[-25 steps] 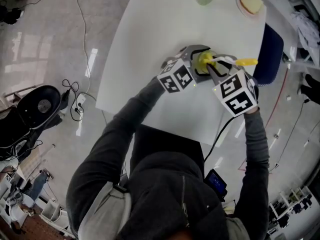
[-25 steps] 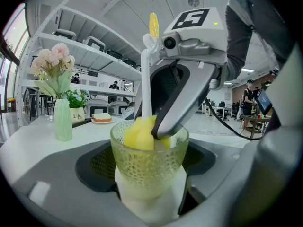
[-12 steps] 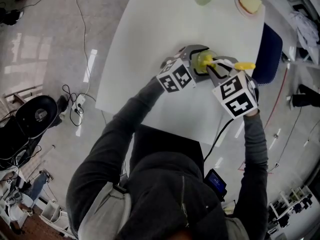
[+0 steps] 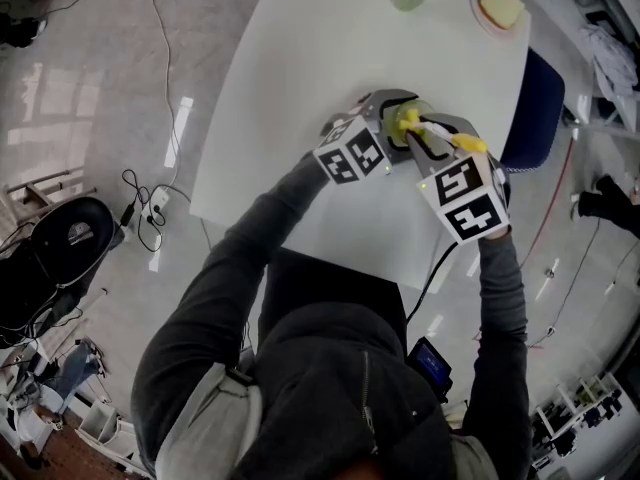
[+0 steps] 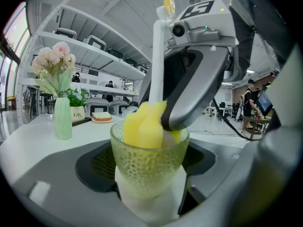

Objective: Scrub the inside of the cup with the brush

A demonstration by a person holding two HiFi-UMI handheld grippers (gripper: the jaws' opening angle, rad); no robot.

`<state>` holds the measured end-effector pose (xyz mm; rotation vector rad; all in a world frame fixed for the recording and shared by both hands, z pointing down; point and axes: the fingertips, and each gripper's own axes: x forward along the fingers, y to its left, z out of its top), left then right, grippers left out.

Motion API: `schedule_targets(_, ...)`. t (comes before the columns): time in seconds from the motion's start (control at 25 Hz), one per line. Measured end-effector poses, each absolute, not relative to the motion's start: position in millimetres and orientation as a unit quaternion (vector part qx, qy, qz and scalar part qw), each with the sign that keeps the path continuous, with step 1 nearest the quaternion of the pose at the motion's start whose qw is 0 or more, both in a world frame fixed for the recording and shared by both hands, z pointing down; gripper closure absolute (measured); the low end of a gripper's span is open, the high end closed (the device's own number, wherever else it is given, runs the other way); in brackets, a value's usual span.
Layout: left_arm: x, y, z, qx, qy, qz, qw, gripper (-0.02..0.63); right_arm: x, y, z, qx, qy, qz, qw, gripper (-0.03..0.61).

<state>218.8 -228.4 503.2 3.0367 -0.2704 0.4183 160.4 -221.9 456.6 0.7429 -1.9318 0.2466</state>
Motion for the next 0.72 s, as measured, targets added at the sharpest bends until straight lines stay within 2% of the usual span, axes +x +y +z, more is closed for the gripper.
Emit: schedule_targets(0.72,218.9,-229.1,503.9,0.986,-0.089,0.136,0.035,0.224,159.6,-236.5,457.3,0.353,-0.804,0.112,0.465,0.48)
